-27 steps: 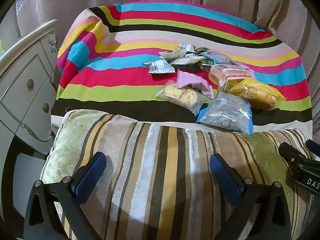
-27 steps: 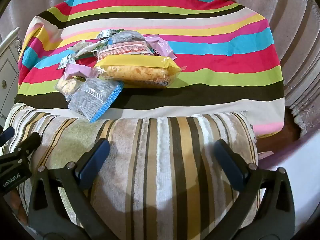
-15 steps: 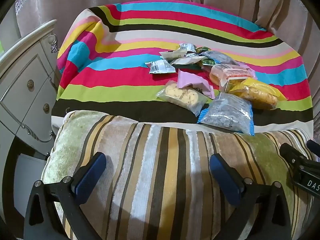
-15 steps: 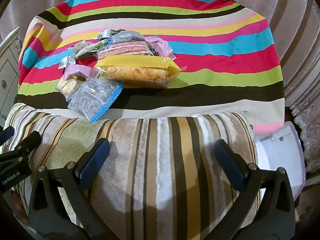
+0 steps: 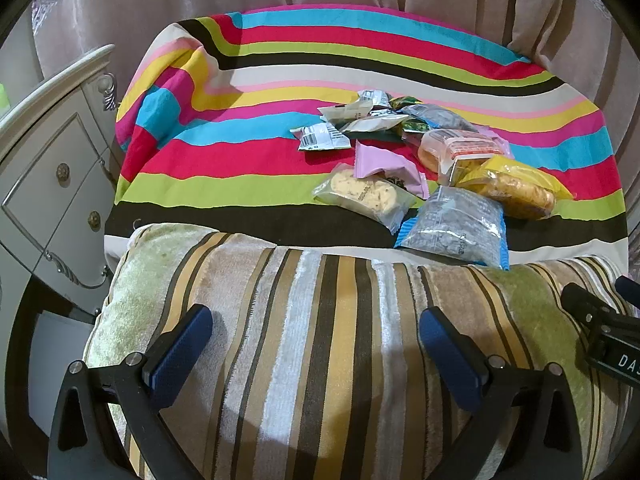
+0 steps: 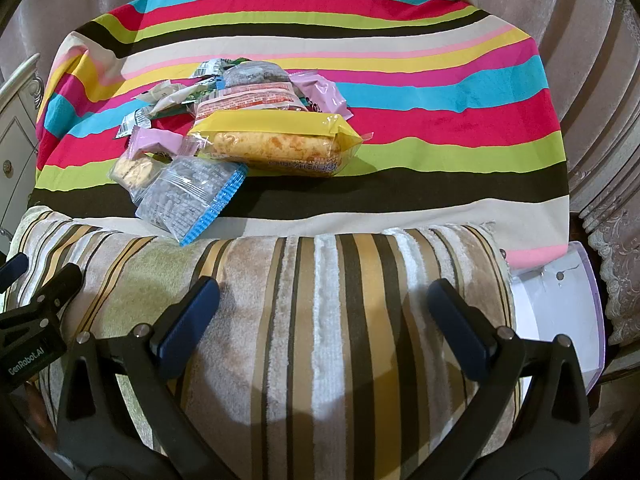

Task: Organize snacks

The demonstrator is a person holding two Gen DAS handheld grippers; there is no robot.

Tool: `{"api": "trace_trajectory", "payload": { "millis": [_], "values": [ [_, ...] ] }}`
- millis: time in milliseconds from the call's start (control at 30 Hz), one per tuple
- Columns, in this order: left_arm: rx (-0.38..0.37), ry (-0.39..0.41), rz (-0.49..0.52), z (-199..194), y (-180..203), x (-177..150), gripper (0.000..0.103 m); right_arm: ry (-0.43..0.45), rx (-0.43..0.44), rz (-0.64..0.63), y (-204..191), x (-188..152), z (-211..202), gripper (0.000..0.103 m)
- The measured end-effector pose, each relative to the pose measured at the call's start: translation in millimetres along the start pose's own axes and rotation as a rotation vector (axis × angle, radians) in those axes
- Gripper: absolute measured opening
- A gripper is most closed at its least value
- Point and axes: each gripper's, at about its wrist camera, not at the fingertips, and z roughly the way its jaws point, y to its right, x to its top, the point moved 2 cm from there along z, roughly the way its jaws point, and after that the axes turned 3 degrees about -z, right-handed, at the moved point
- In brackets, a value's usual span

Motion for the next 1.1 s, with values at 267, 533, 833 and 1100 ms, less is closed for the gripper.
{"api": "trace_trajectory", "payload": {
  "millis": [267, 533, 833, 1100],
  "values": [
    [-0.017, 0.010, 0.000, 0.7, -2.6, 1.7, 0.103, 0.002, -0.001, 0.001, 0.6, -0.4, -0.6, 0.103],
    [-0.009, 0.012, 0.004, 2.1, -0.2, 3.3, 0.103, 0.007, -0.009, -0.002, -0.3, 1.1, 1.0, 0.103],
    [-0.008, 0.016, 0.007, 2.6, -0.8, 3.3, 0.103, 0.008, -0.012, -0.004, -1.3, -1.1, -1.0, 0.103],
    [-0.008, 0.017, 0.007, 2.6, -0.4, 2.4, 0.103, 0.008, -0.003, -0.003, -1.3, -0.9, -0.1, 0.103]
  ]
}}
